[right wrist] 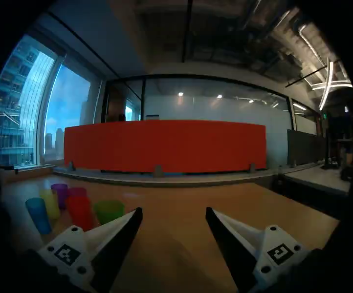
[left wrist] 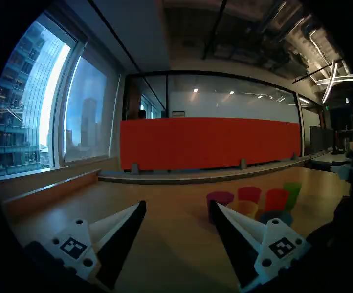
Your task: Pour water
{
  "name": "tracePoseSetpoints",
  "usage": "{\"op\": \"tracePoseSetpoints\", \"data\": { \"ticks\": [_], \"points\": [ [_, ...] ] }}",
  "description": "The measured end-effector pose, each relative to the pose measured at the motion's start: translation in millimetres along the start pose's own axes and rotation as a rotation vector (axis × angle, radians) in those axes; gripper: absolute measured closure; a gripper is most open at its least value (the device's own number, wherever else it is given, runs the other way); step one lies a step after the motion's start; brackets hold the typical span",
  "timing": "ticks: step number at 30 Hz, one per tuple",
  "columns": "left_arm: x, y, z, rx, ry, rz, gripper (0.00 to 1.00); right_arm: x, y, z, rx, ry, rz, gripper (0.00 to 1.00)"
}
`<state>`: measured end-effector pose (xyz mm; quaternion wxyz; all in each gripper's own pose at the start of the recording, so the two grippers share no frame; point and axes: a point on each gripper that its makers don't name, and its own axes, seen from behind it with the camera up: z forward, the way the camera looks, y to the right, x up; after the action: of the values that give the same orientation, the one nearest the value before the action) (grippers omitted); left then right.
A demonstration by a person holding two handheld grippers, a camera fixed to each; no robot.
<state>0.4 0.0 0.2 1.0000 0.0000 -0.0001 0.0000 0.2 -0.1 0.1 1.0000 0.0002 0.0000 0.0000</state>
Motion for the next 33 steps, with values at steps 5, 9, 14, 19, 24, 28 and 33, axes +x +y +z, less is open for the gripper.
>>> {"op": "tracePoseSetpoints", "data": {
  "ticks": [5, 9, 14, 19, 24, 28, 33],
  "points": [
    [12.5, -0.2, 5.2, -0.001, -0.015, -0.006, 0.04, 14.5, -3.2, 2.1, 0.019, 0.006, -0.004, 0.0],
    [24.0, 1.1, 9.9, -0.01, -0.038, -0.019, 0.04, 34.3, -5.6, 3.3, 0.035, -0.001, -0.02, 0.0],
    [49.0, 5.7, 17.4, -0.038, -0.055, -0.026, 0.04, 59.1, -5.3, 11.2, 0.046, -0.035, -0.024, 0.0],
    [80.4, 12.5, 26.0, -0.071, -0.051, -0.012, 0.04, 89.7, -8.0, 20.4, 0.074, -0.041, -0.002, 0.0],
    [114.7, 17.1, 34.1, -0.095, -0.034, 0.014, 0.04, 121.1, -12.2, 28.4, 0.1, -0.043, 0.018, 0.0],
    [142.1, 17.8, 41.0, -0.102, -0.02, 0.029, 0.04, 147.4, -15.3, 32.6, 0.116, -0.037, 0.023, 0.0],
    [173.9, 21.9, 46.2, -0.112, 0.0, 0.048, 0.04, 175.6, -11.8, 35.9, 0.104, -0.02, 0.012, 0.0]
  ]
}}
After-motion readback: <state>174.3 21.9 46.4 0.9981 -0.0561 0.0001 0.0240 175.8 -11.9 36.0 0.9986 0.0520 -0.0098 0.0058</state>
